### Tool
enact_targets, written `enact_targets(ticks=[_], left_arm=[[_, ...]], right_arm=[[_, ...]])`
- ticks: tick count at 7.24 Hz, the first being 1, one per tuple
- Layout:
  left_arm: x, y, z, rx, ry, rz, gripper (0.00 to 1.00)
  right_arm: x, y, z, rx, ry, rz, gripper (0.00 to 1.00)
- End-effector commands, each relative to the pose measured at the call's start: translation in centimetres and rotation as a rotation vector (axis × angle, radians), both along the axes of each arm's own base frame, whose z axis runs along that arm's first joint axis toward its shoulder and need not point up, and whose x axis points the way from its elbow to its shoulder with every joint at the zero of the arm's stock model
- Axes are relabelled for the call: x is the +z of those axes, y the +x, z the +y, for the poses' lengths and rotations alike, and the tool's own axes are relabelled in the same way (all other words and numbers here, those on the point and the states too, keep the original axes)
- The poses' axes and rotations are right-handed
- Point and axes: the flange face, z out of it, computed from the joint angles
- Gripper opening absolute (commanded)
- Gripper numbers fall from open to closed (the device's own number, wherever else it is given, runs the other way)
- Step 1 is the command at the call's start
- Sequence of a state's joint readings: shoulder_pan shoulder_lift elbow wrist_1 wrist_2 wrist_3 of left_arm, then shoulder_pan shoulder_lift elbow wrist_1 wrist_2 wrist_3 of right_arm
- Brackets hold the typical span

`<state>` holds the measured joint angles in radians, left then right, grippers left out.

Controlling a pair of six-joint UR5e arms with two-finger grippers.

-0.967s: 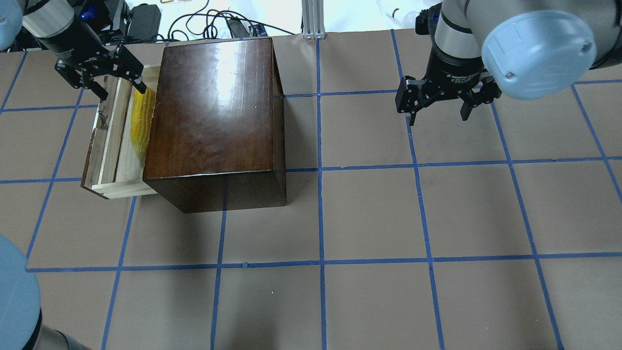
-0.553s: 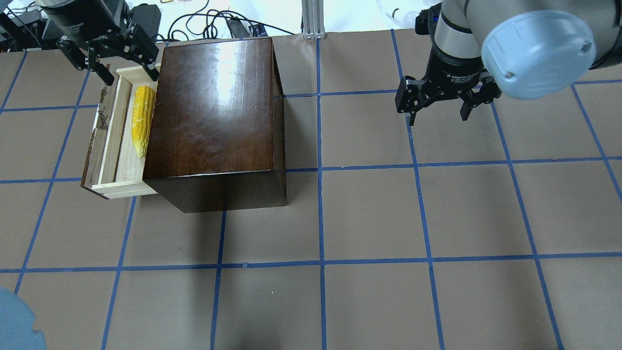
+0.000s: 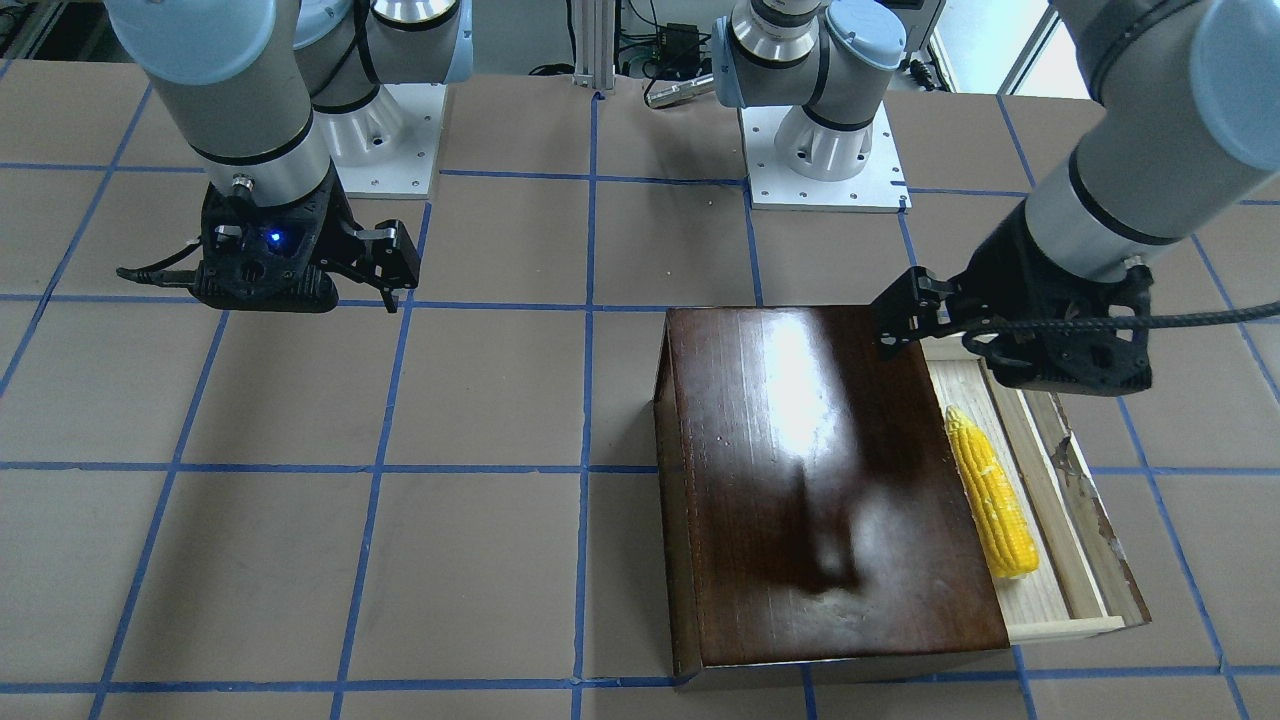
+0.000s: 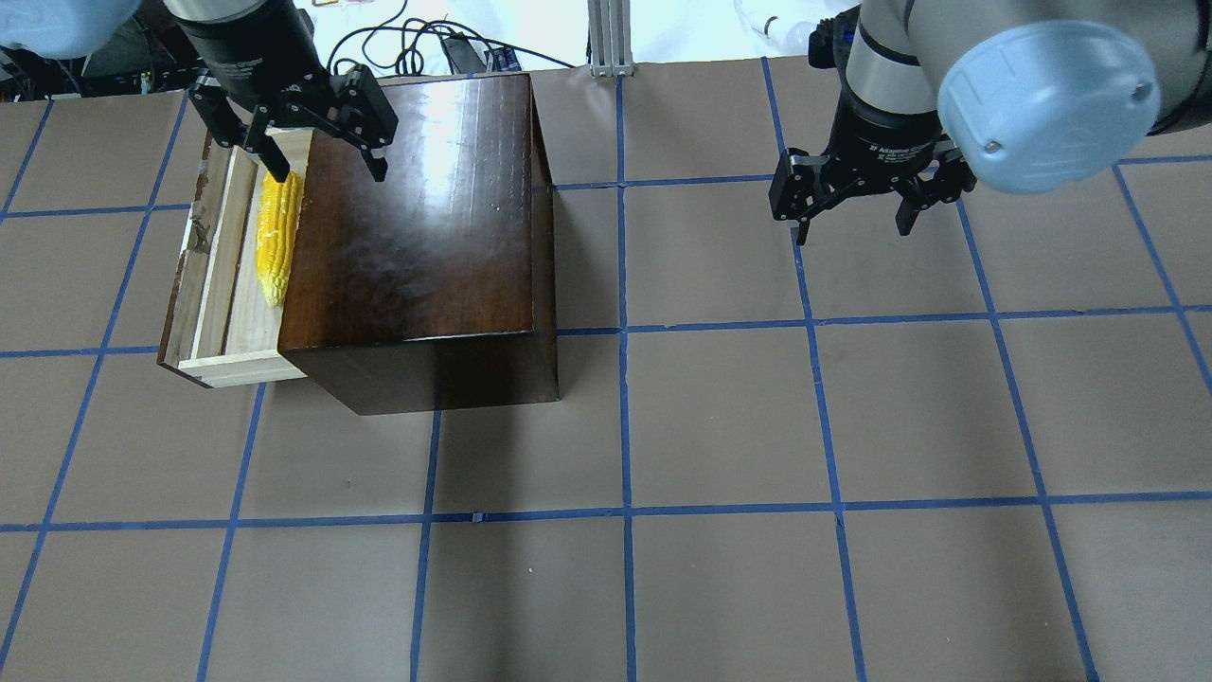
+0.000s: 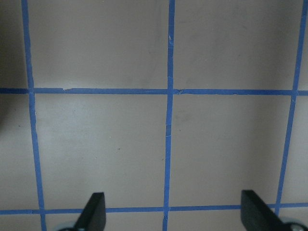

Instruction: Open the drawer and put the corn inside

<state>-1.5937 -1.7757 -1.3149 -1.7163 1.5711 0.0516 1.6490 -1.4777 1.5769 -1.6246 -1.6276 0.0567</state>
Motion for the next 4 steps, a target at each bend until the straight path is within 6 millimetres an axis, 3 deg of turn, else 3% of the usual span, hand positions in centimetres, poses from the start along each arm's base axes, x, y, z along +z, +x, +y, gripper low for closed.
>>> enact_targets(ticks=[1, 2, 4], left_arm=[[0.4, -3.3, 2.1, -0.031, -0.005, -0.01, 1.0], [0.5, -3.2, 2.5, -0.04, -0.003, -0.011, 1.0], [-2.1, -2.0, 2.8, -0.032, 0.023, -0.009, 1.0]], right_arm=[[0.0, 0.0, 0.0, 0.0, -0.001, 0.0, 1.0], [0.0, 0.0, 0.0, 0.0, 0.001, 0.002, 1.0], [0.0, 0.0, 0.0, 0.0, 0.001, 0.002, 1.0]])
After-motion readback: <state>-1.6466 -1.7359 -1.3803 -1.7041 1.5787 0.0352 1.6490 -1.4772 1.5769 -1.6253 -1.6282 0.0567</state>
